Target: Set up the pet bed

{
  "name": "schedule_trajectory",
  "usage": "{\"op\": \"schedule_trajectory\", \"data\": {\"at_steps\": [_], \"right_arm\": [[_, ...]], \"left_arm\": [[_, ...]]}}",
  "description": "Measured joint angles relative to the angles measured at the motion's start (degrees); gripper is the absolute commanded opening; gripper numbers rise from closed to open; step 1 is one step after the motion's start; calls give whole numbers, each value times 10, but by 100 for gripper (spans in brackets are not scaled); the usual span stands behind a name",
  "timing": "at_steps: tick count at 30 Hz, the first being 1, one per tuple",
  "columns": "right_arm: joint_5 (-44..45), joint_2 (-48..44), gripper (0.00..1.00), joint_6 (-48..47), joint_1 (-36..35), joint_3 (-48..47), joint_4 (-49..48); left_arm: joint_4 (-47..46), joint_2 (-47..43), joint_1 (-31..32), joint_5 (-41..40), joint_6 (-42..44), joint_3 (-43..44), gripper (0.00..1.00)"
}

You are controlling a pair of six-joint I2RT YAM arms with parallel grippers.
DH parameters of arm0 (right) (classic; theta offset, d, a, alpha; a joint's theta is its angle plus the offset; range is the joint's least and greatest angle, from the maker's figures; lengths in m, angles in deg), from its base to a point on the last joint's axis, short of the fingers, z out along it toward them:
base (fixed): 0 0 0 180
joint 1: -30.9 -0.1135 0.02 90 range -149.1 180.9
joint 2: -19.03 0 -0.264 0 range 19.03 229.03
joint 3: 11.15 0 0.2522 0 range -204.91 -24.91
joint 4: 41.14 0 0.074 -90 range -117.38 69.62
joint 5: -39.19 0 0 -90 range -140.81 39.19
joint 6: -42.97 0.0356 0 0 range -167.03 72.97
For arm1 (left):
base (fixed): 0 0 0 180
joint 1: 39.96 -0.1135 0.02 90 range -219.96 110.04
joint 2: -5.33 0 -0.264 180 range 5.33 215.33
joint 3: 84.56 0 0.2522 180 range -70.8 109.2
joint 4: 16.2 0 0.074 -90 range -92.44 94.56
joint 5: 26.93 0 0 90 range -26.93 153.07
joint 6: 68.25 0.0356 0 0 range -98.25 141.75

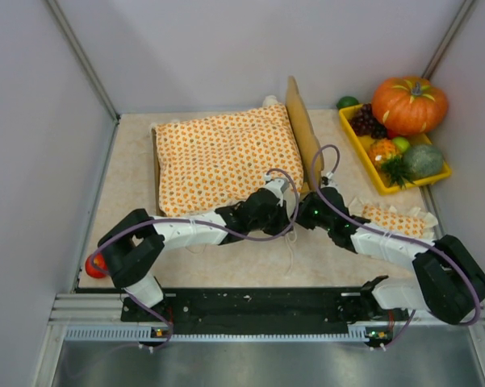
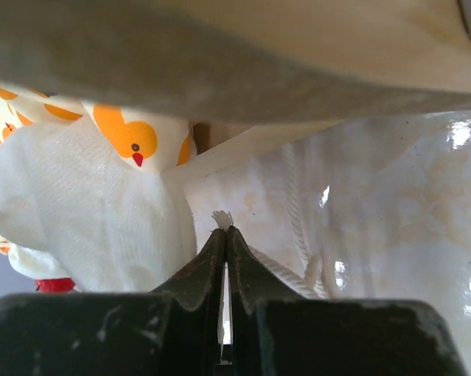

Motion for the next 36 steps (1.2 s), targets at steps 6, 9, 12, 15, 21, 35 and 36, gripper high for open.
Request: {"op": "schedule_trajectory", "data": {"at_steps": [6,9,12,15,21,35,36], "right_arm": [[-18,14,0,-2,5,14,-40],[-25,23,0,-7,5,15,-55],[-34,34,0,-7,5,19,-74],[-40,44,0,-6,7,23,-83],[-45,46,0,-5,7,34,-69],[-60,45,0,5,7,41,-57],[-62,44,0,6,8,41,-57]], "left_arm": [[8,0,-3,1,2,2,21],[8,0,-3,1,3,3,30],[12,0,-3,-2,5,3,40],[23,-4,-5,-4,7,0,48],[24,-47,-3,-6,8,-22,54],[-24,-96,-2,-87,-61,-141,40],[-33,-88,-2,-90,-64,-143,40]]}}
